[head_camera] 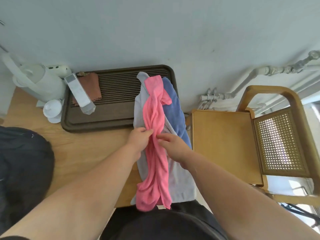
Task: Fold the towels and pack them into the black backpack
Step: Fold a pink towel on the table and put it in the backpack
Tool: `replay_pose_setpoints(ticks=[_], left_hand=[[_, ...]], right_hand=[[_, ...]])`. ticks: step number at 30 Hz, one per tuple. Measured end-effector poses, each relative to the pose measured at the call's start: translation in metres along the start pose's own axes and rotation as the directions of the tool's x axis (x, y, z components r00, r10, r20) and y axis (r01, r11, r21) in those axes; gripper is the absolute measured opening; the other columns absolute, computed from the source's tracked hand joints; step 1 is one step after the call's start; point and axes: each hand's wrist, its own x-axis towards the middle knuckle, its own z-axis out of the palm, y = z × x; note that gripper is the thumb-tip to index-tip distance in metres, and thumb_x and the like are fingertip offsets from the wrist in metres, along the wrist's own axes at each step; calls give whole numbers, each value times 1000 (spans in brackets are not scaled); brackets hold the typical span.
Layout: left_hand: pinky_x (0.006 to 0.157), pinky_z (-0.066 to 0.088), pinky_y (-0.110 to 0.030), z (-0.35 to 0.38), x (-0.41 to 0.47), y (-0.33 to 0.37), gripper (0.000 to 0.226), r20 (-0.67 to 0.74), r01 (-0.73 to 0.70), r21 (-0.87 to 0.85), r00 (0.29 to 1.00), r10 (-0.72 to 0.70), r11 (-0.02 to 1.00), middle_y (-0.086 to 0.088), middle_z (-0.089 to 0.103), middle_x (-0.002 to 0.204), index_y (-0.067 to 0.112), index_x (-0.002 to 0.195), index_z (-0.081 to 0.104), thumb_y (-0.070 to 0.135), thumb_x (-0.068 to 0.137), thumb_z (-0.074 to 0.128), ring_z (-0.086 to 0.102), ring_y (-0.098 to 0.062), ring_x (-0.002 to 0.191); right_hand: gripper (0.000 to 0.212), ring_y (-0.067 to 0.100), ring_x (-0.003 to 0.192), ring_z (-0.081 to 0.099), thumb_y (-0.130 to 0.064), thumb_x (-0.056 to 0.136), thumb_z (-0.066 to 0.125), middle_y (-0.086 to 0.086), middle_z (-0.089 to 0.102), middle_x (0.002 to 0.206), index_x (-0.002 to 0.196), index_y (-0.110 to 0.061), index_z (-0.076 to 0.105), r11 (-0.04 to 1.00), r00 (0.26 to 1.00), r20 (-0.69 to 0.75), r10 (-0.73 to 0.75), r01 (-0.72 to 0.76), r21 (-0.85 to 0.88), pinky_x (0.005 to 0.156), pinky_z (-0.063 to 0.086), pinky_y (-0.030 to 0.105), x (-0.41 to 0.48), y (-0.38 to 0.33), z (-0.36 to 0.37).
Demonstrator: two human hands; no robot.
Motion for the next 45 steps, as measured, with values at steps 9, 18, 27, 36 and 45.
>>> replay_pose_setpoints(ticks=[9, 18, 27, 36, 45], left_hand=[[74, 51, -31, -12, -63, 43, 15, -171, -203, -196, 970, 171, 959, -2, 69, 98, 11, 109, 63, 9, 95, 57, 61, -15, 84], [68, 45, -22, -55, -154, 100, 13, 112, -532, 258, 846, 522, 807, 3, 65, 78, 15, 93, 70, 5, 85, 68, 56, -5, 71], [66, 50, -29, -120, -193, 135, 17, 209, -636, 519, 742, 637, 571, 5, 69, 77, 25, 83, 70, 16, 70, 63, 63, -12, 74], [58, 41, -31, -191, -181, 108, 37, 208, -517, 630, 831, 515, 579, -4, 57, 63, 6, 72, 63, 40, 78, 77, 53, -17, 58], [56, 25, -30, -250, -208, 86, 20, 307, -594, 111, 783, 541, 797, -4, 41, 73, 15, 78, 53, 28, 89, 61, 36, -17, 64]], right_hand=[[22, 34, 97, 69, -25, 95, 66, 13, 76, 101, 93, -6, 79, 936, 991, 2, -132, 124, 328, 98, 54, 49, -27, -28, -35], [53, 6, 128, 43, -18, 86, 59, -7, 54, 135, 138, -27, 53, 741, 755, -48, -654, 626, -243, 110, 33, 26, -49, -81, -35], [26, 16, 69, 48, -22, 70, 58, 17, 54, 76, 81, 2, 57, 638, 718, 238, -654, 692, -338, 64, 42, 33, -87, -139, -37], [25, 25, 70, 52, -15, 81, 56, 3, 57, 76, 72, -33, 43, 561, 708, 22, -706, 578, -592, 59, 33, 36, -108, -158, 18], [24, -2, 65, 49, -25, 90, 70, -9, 52, 69, 77, -17, 51, 547, 830, 111, -546, 454, -704, 60, 35, 17, -146, -160, 61]])
